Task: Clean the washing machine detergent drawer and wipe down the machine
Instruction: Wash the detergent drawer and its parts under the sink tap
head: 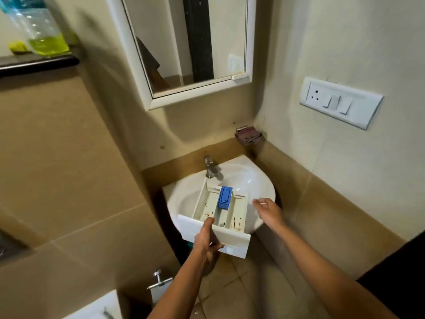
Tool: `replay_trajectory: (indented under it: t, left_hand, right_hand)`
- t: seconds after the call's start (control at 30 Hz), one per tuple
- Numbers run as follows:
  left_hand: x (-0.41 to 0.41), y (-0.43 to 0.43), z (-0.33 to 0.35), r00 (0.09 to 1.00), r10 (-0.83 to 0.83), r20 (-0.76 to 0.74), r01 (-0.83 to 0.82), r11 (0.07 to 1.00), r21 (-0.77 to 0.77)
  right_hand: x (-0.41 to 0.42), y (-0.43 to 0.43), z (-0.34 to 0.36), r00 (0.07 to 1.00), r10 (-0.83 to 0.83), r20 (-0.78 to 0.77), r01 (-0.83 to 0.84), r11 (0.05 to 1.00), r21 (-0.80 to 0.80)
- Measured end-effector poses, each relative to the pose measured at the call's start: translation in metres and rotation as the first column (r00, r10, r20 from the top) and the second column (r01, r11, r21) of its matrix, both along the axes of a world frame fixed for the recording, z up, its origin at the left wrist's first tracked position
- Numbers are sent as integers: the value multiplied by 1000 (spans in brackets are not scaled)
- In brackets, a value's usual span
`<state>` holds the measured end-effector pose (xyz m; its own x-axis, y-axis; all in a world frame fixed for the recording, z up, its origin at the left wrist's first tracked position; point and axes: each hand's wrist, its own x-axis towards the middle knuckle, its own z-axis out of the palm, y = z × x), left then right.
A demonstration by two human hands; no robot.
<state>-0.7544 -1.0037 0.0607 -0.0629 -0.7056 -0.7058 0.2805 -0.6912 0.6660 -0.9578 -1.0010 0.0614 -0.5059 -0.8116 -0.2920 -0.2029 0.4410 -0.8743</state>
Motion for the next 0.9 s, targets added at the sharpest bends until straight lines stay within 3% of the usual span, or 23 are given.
replay_trajectory:
  t: [0.17,0.33,0.5,0.63,0.9]
  left_hand:
    - [-37,-66,-21,999,23,44,-26,999,48]
    - [-67,-99,-35,989,132,67,-137,987,79]
    - [-82,-109,-45,964,258,56,-263,959,104]
    - [-83,-108,-43,936,335,106,-348,927,141]
    - [-86,-112,-41,906,402,129,-420,889,179]
  right_hand:
    - [-39,-96,7,997,59,-55,-60,998,-27]
    - [-51,-191,14,964,234,-125,-237,971,-10]
    - [-38,-270,22,842,485,-238,-497,868,9]
    - [-10,-305,14,704,678,-209,-685,727,50]
    - [15,-326,-9,594,601,-535,-667,740,91]
